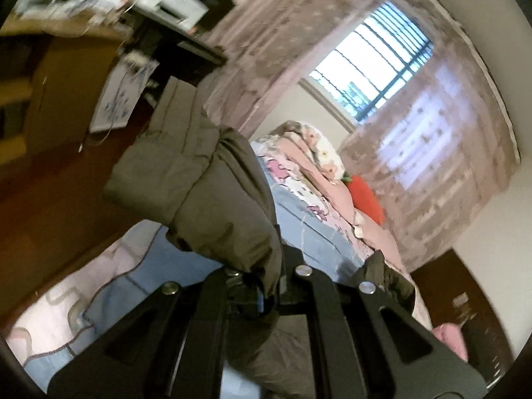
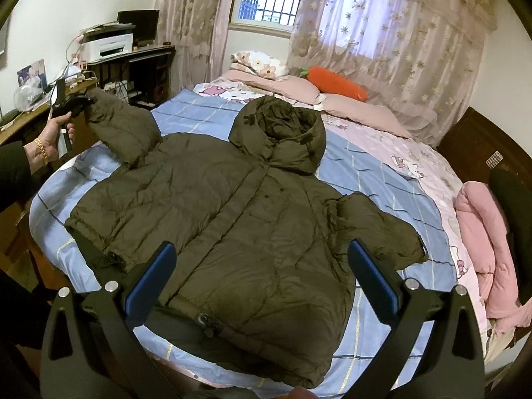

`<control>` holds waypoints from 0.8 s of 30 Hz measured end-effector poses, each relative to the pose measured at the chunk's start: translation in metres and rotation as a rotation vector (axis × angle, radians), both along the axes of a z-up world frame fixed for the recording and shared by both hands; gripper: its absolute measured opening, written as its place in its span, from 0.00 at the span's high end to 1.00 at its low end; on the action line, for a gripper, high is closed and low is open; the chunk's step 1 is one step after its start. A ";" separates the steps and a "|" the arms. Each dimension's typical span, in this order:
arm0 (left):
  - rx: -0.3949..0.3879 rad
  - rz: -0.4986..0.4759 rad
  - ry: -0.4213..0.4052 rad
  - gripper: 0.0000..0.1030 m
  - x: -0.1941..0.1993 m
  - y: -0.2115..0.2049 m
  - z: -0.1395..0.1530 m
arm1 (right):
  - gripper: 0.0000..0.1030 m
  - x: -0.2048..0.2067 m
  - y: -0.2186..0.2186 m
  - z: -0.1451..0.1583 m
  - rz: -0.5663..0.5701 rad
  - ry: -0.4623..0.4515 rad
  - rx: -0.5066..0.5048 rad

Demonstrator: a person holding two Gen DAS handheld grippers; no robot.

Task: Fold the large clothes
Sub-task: 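Lift the sleeve with the left gripper and carry it over the jacket body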

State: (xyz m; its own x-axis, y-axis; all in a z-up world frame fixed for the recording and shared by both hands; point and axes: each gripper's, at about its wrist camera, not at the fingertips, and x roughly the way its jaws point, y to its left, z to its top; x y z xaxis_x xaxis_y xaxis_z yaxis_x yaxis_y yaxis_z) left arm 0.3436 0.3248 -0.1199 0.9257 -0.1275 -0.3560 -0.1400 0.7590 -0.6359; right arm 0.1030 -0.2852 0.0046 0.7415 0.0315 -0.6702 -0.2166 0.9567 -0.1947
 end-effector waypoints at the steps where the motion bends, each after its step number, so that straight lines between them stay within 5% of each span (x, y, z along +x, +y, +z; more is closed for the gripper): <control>1: 0.024 -0.008 -0.005 0.97 0.000 -0.006 0.007 | 0.01 0.000 -0.002 0.001 -0.002 -0.004 0.002; 10: 0.245 -0.106 -0.051 0.97 0.003 -0.084 0.069 | 0.01 -0.008 -0.013 0.004 -0.027 -0.016 0.028; 24: 0.403 -0.261 -0.120 0.97 0.007 -0.200 0.120 | 0.01 -0.021 -0.043 0.009 -0.073 -0.033 0.075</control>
State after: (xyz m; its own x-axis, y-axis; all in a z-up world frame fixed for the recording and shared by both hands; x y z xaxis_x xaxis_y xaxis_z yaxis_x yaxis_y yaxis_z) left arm 0.3511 0.1249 -0.0002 0.9185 -0.2350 -0.3180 0.1438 0.9477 -0.2849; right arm 0.0818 -0.3285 0.0137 0.7653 0.0259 -0.6432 -0.1405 0.9818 -0.1277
